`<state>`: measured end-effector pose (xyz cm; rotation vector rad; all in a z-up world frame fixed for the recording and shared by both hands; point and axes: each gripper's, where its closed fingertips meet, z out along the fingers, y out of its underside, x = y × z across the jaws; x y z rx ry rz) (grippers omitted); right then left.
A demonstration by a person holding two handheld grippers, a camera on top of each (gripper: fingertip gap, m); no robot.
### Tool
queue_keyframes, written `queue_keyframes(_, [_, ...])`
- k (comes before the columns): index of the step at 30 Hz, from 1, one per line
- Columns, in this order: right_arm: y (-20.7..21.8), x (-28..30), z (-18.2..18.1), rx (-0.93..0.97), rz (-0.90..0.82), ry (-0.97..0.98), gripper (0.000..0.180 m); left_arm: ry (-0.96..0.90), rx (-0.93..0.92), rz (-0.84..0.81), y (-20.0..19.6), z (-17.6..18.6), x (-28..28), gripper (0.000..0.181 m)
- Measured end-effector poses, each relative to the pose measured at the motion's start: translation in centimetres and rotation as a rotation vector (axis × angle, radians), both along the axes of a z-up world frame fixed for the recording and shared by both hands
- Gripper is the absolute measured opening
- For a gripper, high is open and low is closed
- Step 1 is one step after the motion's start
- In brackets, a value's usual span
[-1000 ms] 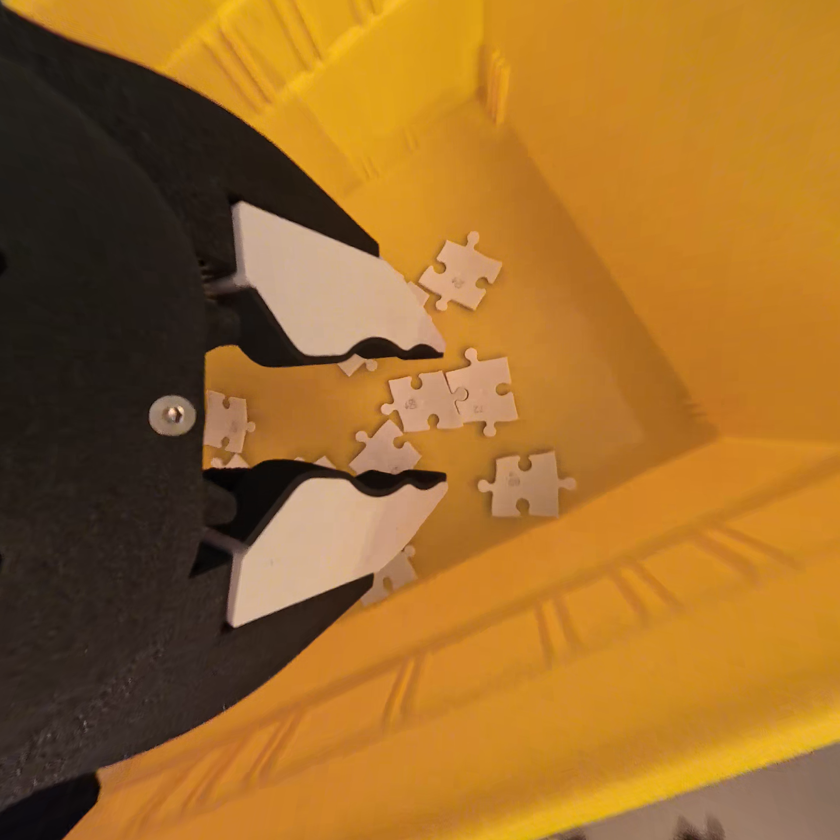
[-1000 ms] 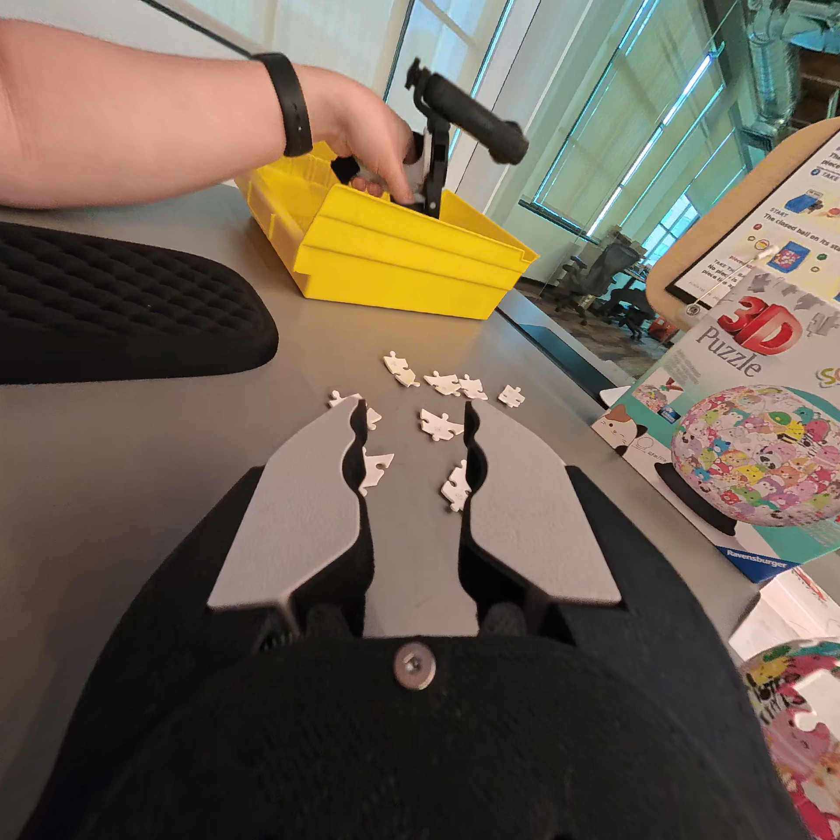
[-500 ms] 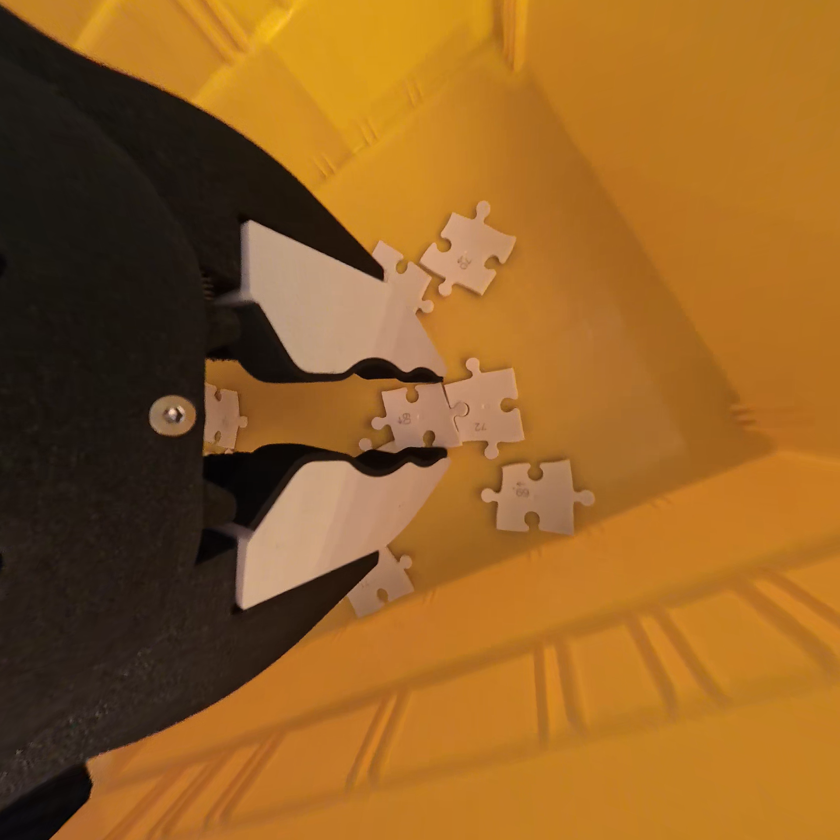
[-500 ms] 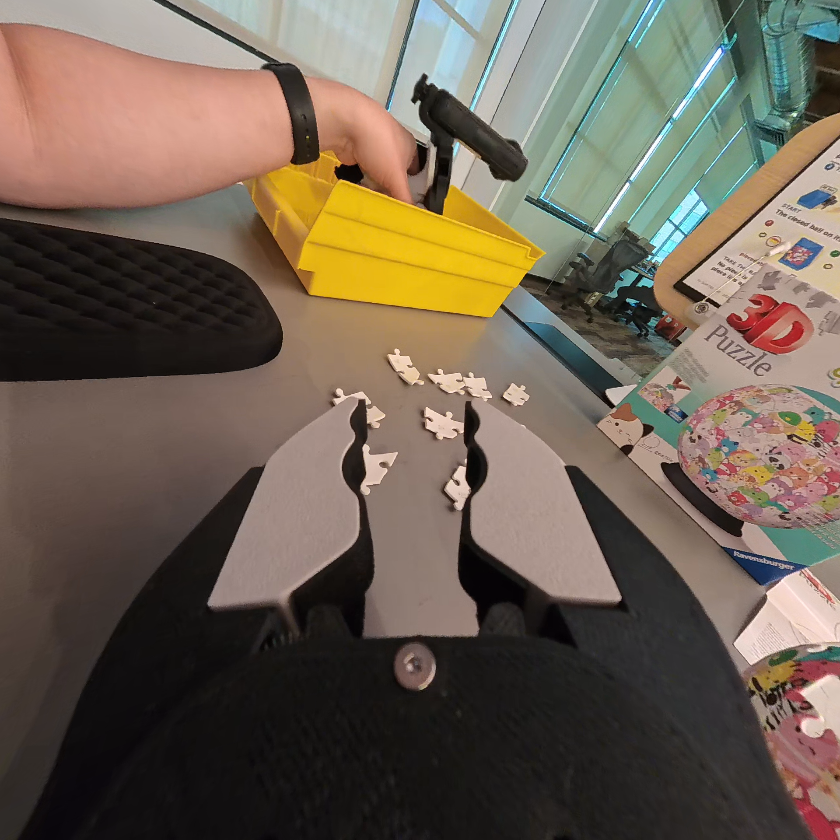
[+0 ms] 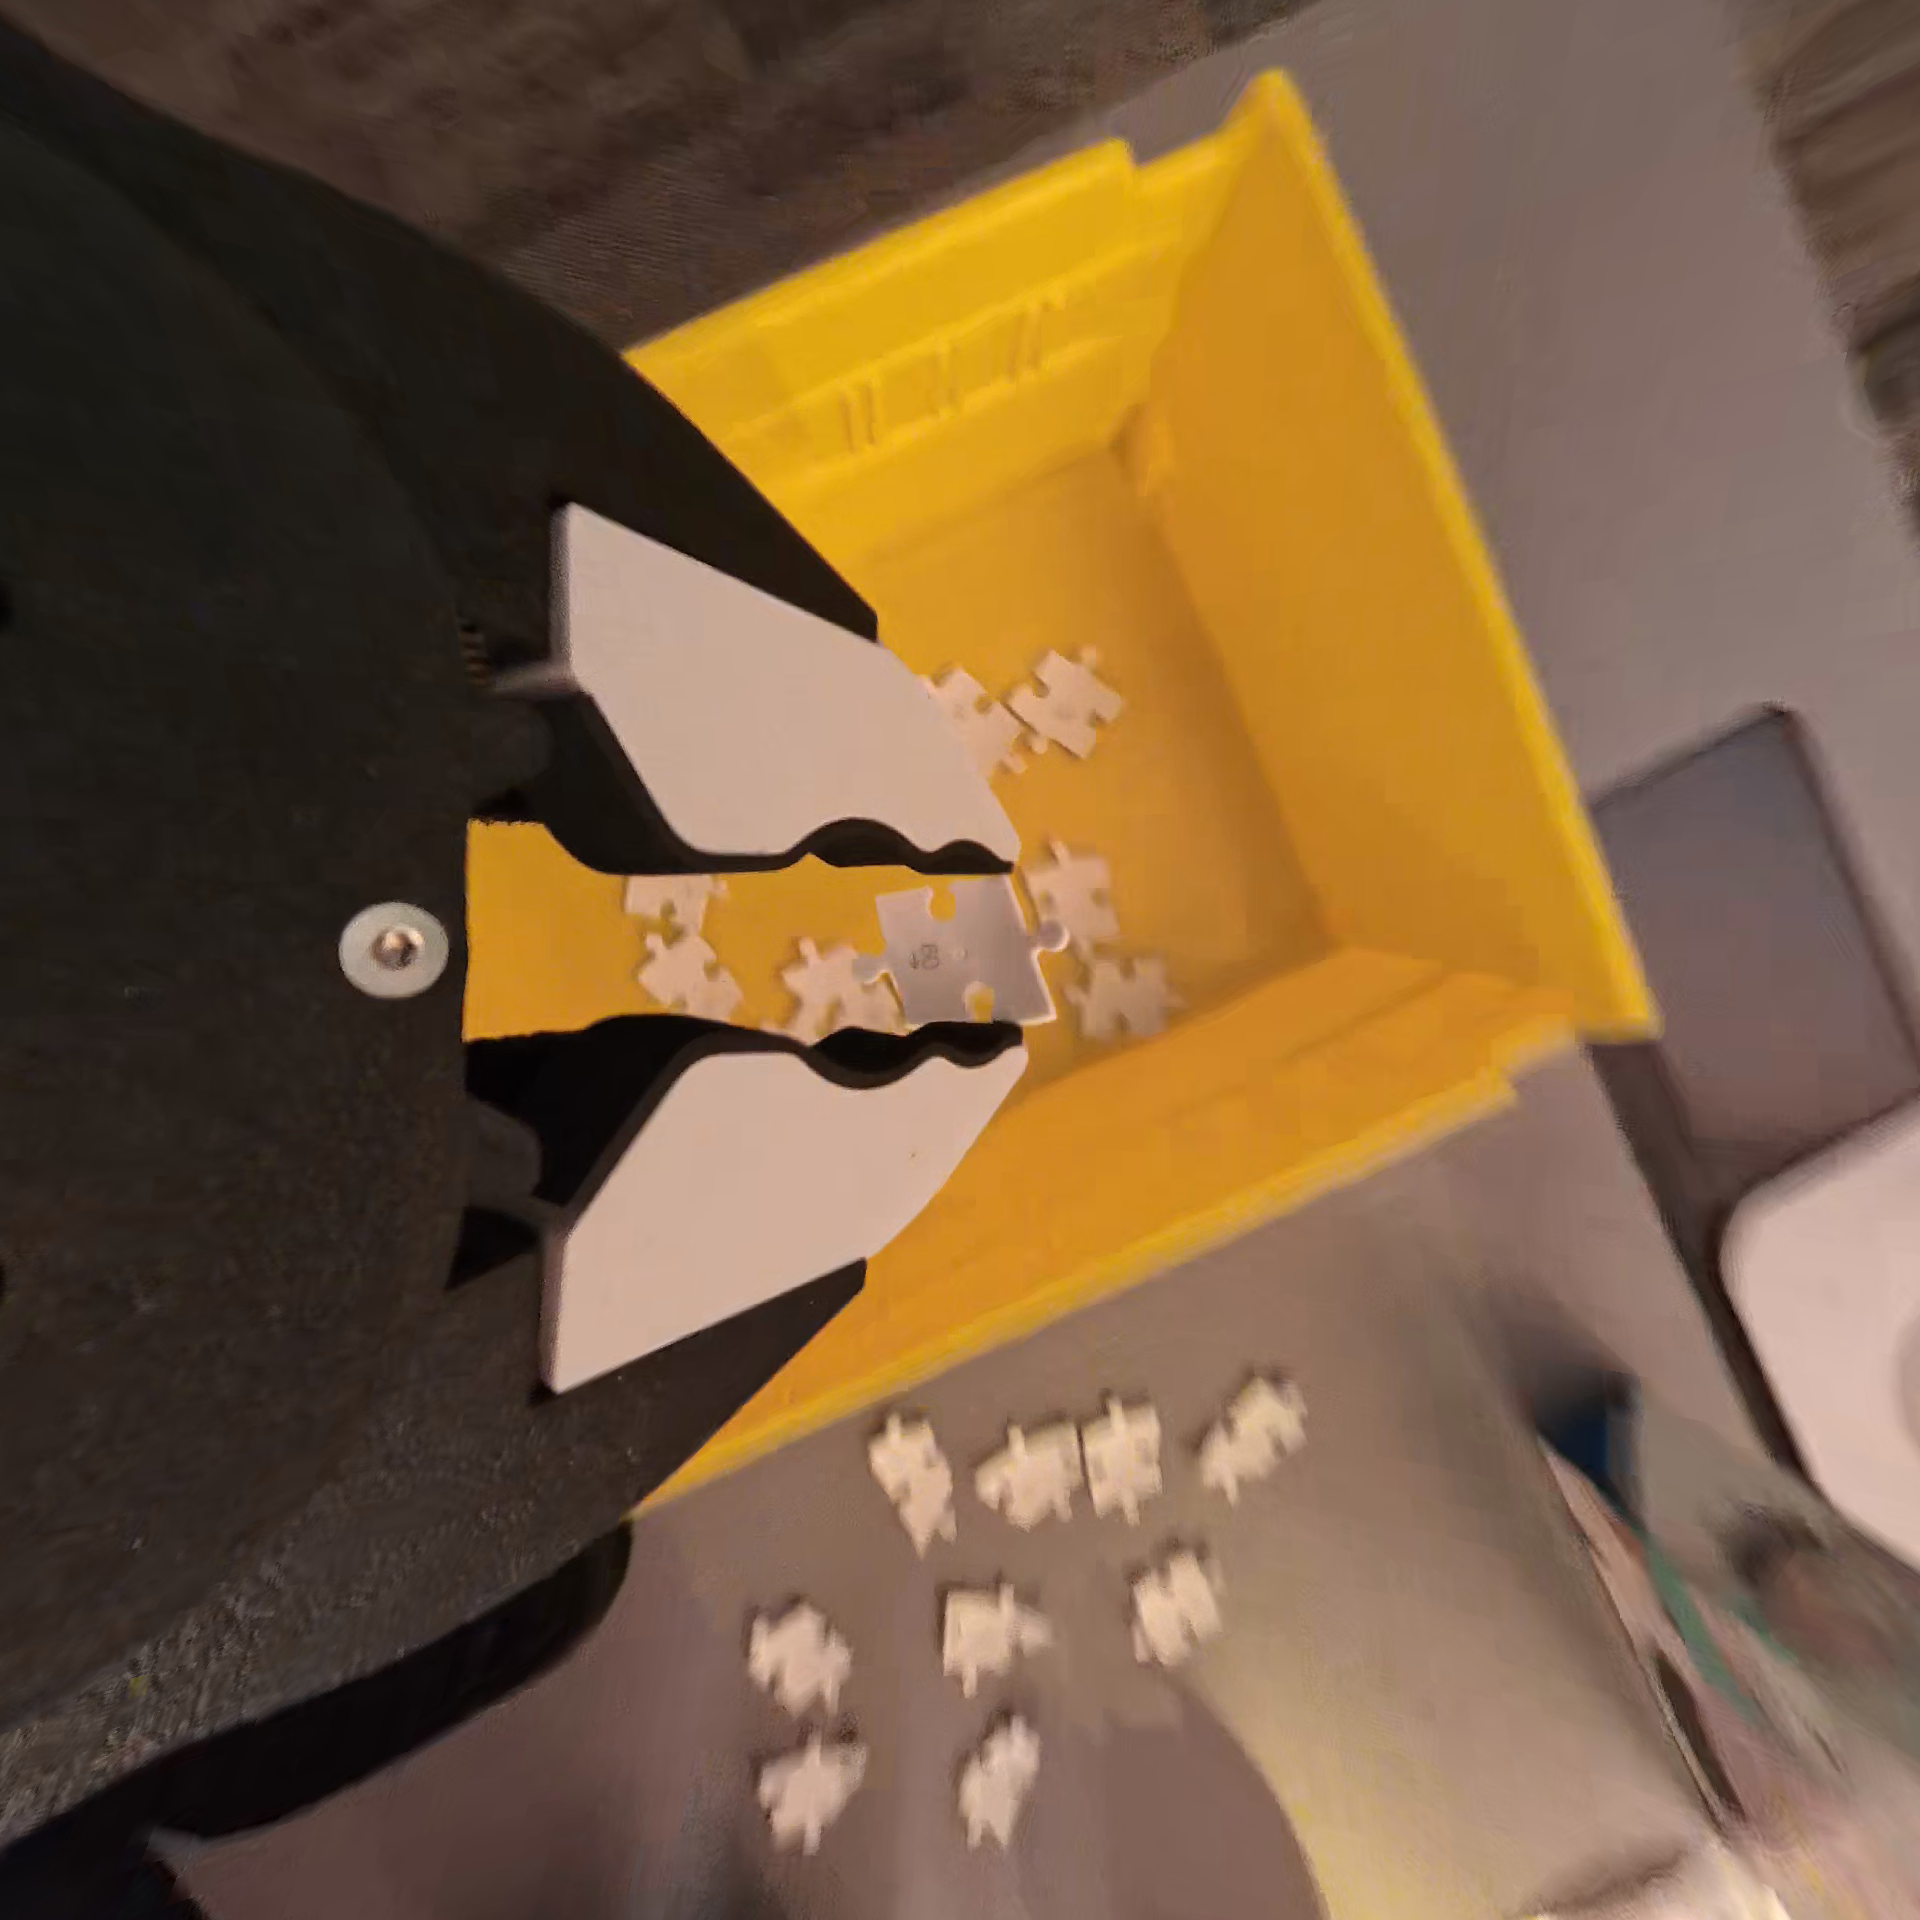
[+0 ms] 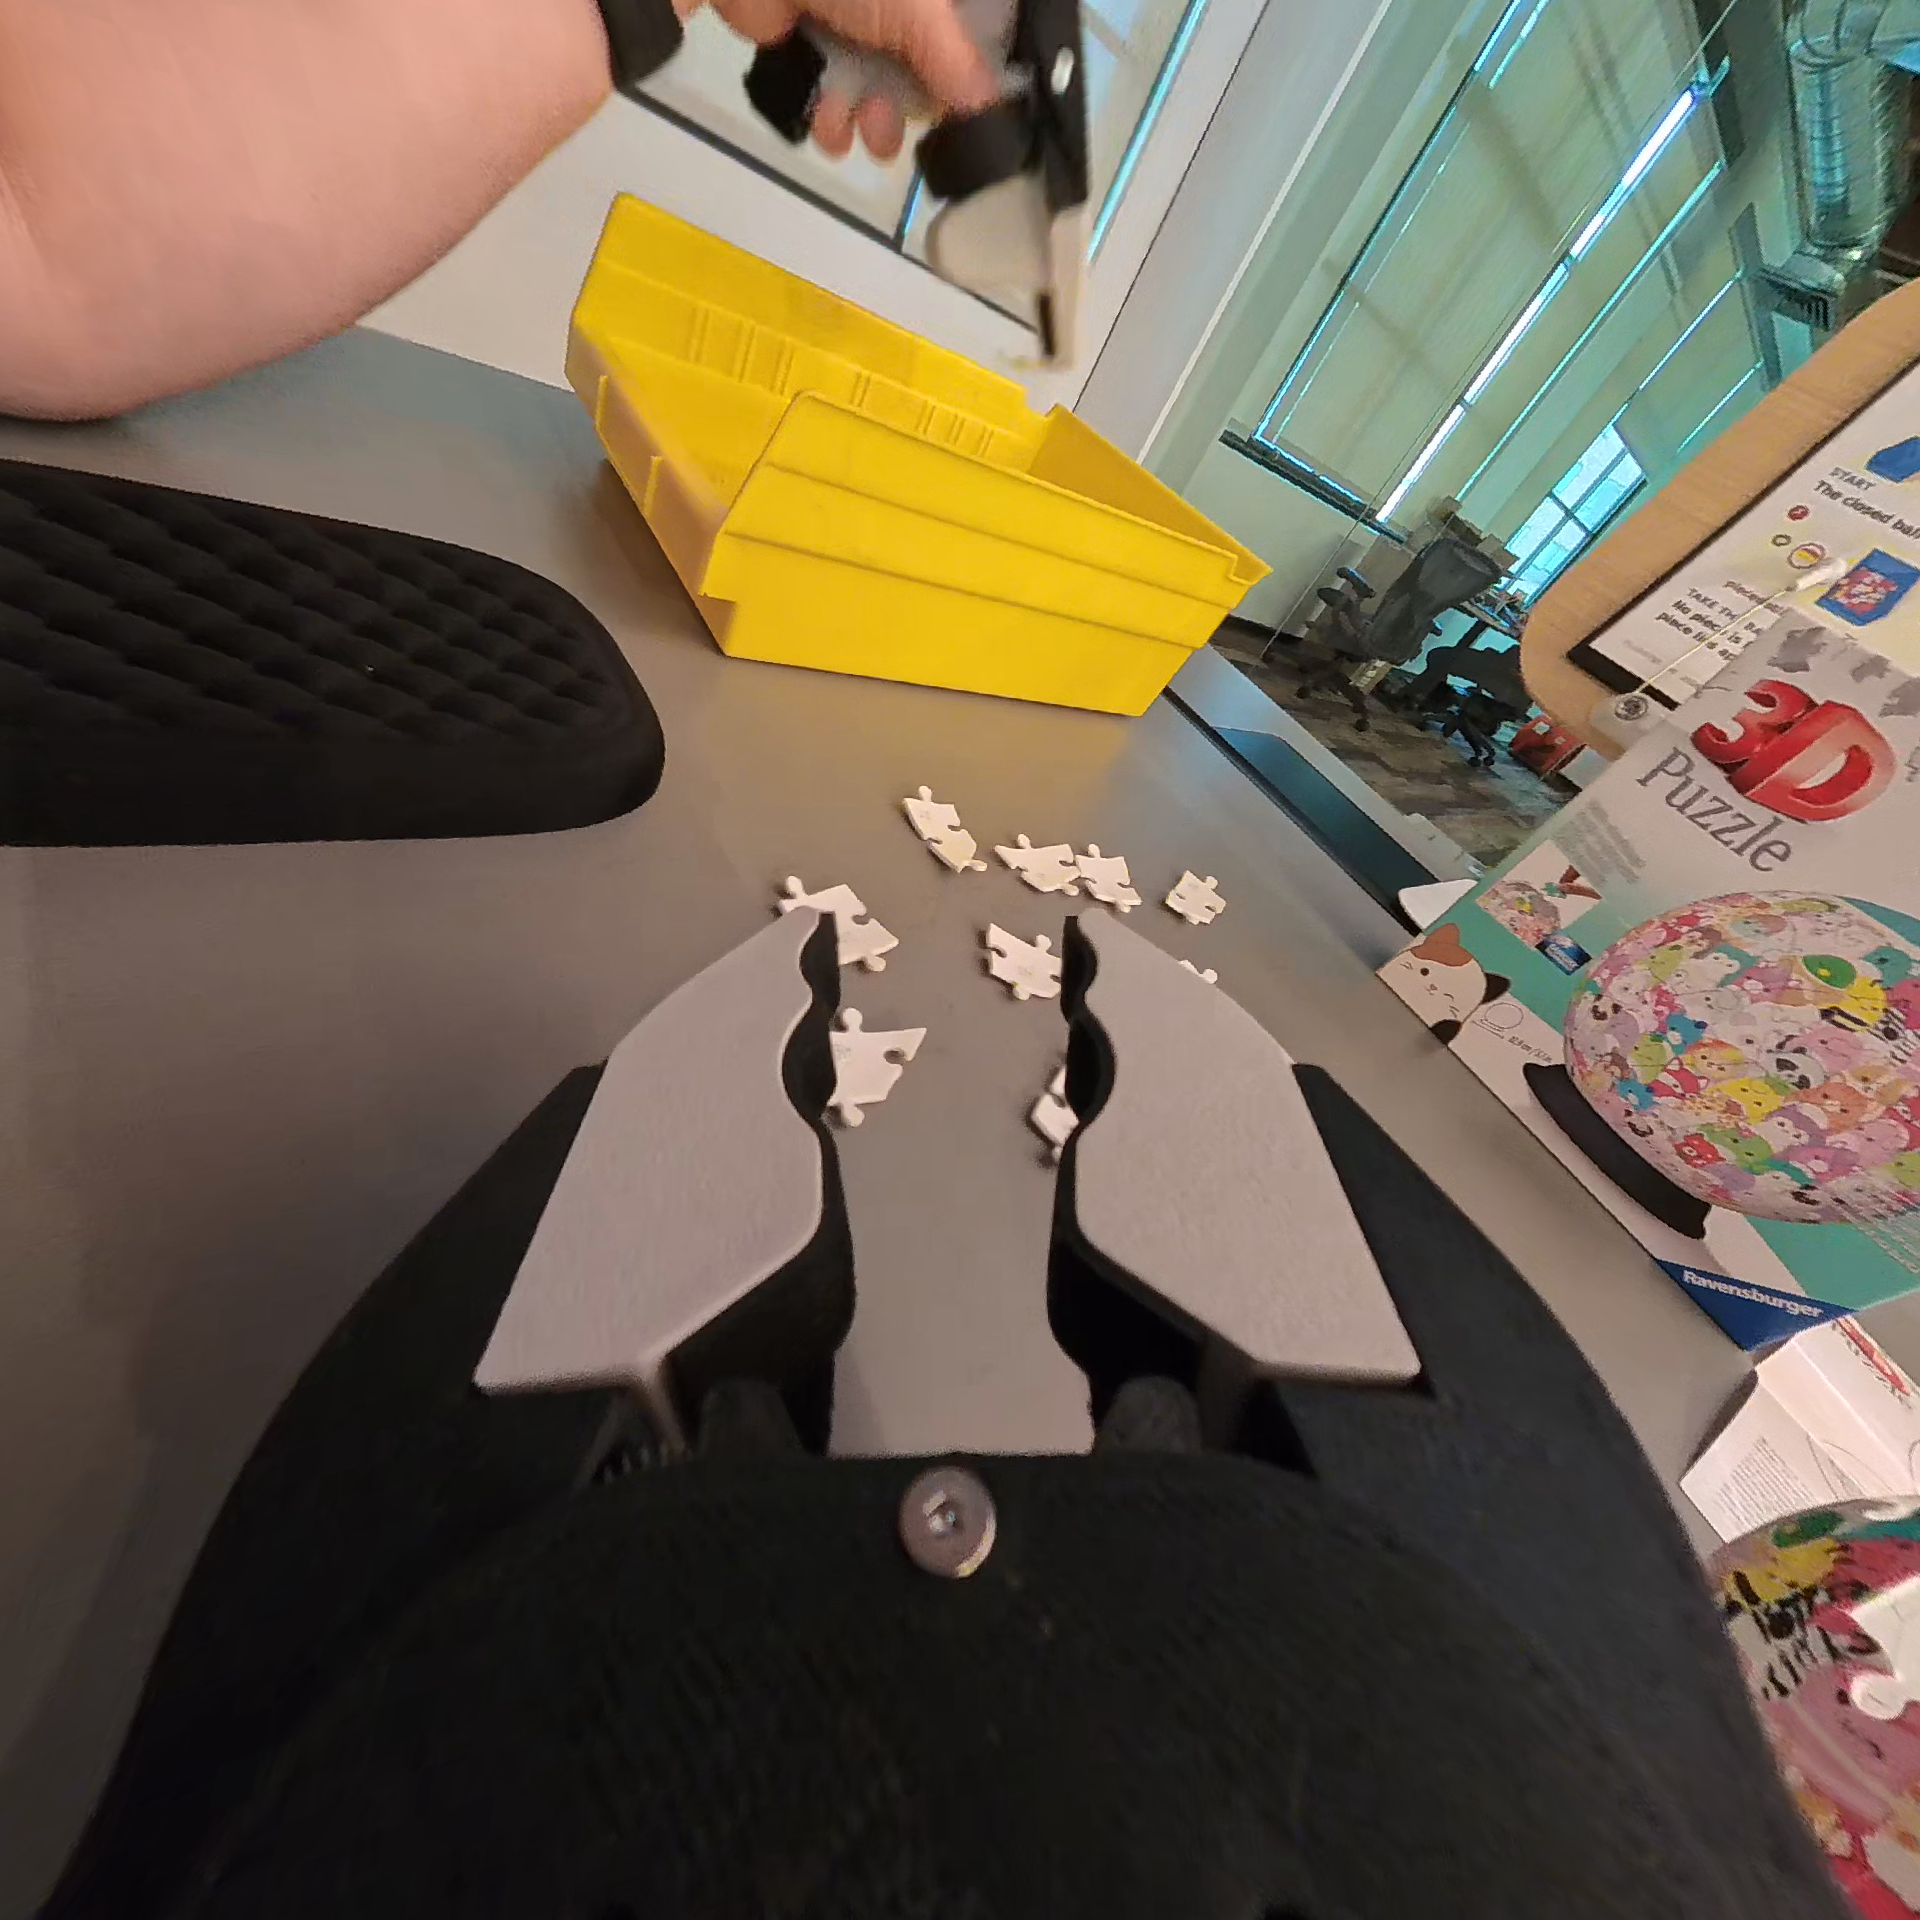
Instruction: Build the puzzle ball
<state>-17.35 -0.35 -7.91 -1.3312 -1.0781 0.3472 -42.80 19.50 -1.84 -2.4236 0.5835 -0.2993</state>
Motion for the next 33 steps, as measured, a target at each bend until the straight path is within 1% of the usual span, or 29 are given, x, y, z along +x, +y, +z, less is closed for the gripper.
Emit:
queue_keyframes(1, [-0.1, -0.1, 0.0, -0.003, 0.003, -0.004, 0.042, -0.056, 0.04, -0.054, -1.1, 1.9, 1.9, 0.027])
queue_keyframes(3, [-0.6, -0.1, 0.5, 0.011, 0.005, -0.003, 0.042, -0.158, 0.082, -0.231, -4.4, 4.8, 7.0, 0.027])
queue_keyframes(5, [-1.2, 0.1, 1.6, 0.05, 0.0, 0.026, 0.042, -0.173, 0.085, -0.398, -7.6, 5.1, 12.0, 0.027])
queue_keyframes(7, [-1.9, 0.7, 1.8, 0.049, -0.002, 0.037, 0.042, -0.099, 0.053, -0.483, -9.1, 3.1, 16.0, 0.027])
queue_keyframes(10, [-3.4, 1.9, 1.9, 0.065, -0.012, 0.034, 0.042, 0.001, -0.031, -0.566, -9.5, -1.2, 21.2, 0.027])
queue_keyframes(12, [-4.5, 2.6, 1.9, 0.055, -0.004, 0.062, 0.042, 0.066, -0.104, -0.647, -9.8, -4.0, 23.8, 0.027])
queue_keyframes(13, [-4.8, 3.0, 1.7, 0.046, -0.005, 0.07, 0.042, 0.129, -0.108, -0.663, -9.4, -5.3, 24.3, 0.027])
queue_keyframes(15, [-5.2, 3.7, 1.5, 0.032, -0.011, 0.08, 0.042, 0.34, -0.048, -0.63, -6.8, -7.2, 23.5, 0.027])
queue_keyframes(17, [-5.4, 4.1, 1.5, 0.032, -0.009, 0.088, 0.042, 0.562, -0.01, -0.483, -3.7, -8.1, 20.6, 0.027])
queue_keyframes(18, [-5.4, 4.2, 1.7, 0.037, -0.009, 0.094, 0.042, 0.615, -0.013, -0.423, -2.8, -8.4, 19.5, 0.027])
queue_keyframes(21, [-5.7, 4.0, 2.0, 0.033, 0.018, 0.118, 0.042, 0.558, -0.124, -0.311, -2.4, -10.0, 17.9, 0.027])
queue_keyframes(23, [-6.0, 3.7, 1.7, 0.022, 0.045, 0.107, 0.042, 0.56, -0.159, -0.219, -1.9, -10.5, 16.2, 0.027])
queue_keyframes(25, [-6.4, 3.3, 1.5, 0.017, 0.072, 0.092, 0.042, 0.509, -0.225, -0.151, -2.2, -11.0, 15.2, 0.027])
queue_keyframes(27, [-6.5, 3.0, 1.3, 0.006, 0.086, 0.088, 0.042, 0.463, -0.293, -0.123, -2.8, -11.7, 14.8, 0.027])
queue_keyframes(30, [-6.6, 2.9, 1.2, -0.014, 0.098, 0.095, 0.042, 0.5, -0.365, -0.092, -3.7, -12.6, 13.8, 0.027])
queue_keyframes(33, [-6.6, 2.8, 1.1, -0.015, 0.1, 0.086, 0.042, 0.491, -0.381, -0.057, -3.6, -13.1, 13.4, 0.027])
